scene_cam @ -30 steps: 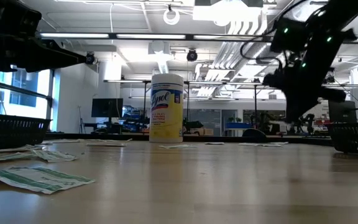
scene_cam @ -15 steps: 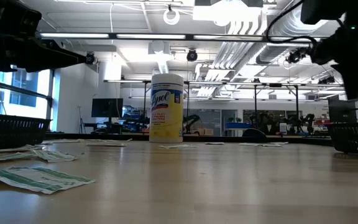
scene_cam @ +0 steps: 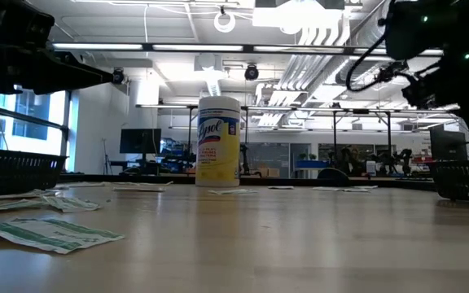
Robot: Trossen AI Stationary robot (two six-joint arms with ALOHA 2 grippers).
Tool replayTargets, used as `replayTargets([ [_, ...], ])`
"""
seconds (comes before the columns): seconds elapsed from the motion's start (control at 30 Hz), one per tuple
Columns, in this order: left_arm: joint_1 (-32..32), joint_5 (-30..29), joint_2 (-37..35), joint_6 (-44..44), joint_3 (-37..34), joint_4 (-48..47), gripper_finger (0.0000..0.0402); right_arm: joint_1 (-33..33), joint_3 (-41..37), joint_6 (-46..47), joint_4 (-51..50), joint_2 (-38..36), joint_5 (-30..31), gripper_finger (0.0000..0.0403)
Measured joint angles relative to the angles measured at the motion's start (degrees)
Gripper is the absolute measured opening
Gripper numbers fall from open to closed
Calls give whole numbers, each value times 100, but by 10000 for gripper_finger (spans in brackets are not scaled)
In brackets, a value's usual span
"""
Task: Pick & Place First Aid Supplies
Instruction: Put the towelette pack into the right black basket
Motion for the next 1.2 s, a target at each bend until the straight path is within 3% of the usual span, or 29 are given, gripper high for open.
replayTargets([
  [0.23,1,0,-1,0,0,2,206,-17,45,-252,-64,708,22,82],
  [0.37,-1,0,1,-2,0,1,206,-91,487,-321,-433,844,-11,113],
  [0.47,1,0,0,0,0,1,206,-248,1024,-65,-972,880,457,122],
  [0.57,1,0,0,-1,0,1,206,-407,1480,276,-846,863,1354,123],
  [0.67,-1,0,1,0,0,0,206,-652,1705,340,-222,861,2200,124],
  [0.77,1,0,-1,-1,0,2,206,-1076,1562,128,811,856,2632,124],
  [1.0,1,0,0,-2,0,2,206,-2152,332,-279,4223,1073,2247,124],
  [1.2,0,0,0,0,0,0,206,-2337,46,-213,4736,1778,2537,124],
])
